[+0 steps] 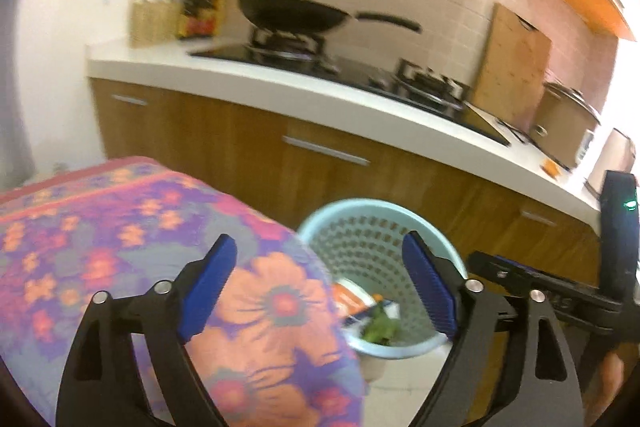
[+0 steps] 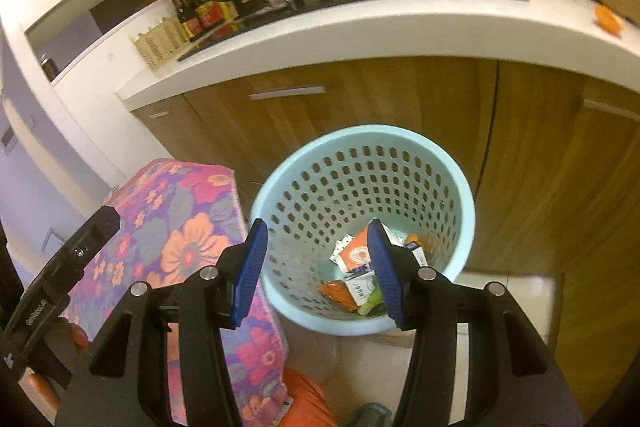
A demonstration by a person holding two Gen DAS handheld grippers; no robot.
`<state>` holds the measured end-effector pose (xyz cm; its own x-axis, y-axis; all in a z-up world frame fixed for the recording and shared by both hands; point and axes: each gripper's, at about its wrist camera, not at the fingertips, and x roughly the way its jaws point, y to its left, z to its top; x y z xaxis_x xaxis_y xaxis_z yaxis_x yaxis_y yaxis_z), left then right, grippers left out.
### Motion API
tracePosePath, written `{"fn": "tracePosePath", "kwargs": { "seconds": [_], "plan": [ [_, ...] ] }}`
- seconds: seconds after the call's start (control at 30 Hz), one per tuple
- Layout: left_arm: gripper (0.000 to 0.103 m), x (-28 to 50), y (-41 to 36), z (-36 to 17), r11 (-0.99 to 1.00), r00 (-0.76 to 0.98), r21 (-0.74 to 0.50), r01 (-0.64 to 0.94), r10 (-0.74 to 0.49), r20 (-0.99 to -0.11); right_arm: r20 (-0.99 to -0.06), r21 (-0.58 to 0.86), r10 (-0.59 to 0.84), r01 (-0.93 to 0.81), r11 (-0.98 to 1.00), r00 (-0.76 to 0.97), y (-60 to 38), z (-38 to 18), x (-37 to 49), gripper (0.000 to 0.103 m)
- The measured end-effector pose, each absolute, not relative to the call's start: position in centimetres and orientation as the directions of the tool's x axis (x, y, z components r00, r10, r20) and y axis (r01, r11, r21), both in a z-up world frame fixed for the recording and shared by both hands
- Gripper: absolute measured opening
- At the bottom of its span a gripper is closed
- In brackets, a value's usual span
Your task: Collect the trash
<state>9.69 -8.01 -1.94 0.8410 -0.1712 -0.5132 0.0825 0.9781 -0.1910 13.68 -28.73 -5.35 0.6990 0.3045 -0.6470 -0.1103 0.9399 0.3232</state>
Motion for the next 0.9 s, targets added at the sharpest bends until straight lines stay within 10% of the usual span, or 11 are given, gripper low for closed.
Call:
{"fn": "tracePosePath", "kwargs": {
  "seconds": [0.3,0.9],
  "plan": [
    [0.089,7.0,-4.1,-2.3,0.989,0.904,-0.080,-0.122,0.077,-0.421,-0.564,0.238,0.268,-0.157,0.959,0.781,-23.9,-3.1,10.2,0.048],
    [0.089,5.1,-3.1,-1.6,0.983,0.918,-0.106,-0.149,0.097,-0.385,-0.489,0.169,0.158,-0.085,0.982,0.858,-21.8,-2.7,7.1,0.057]
  ]
}}
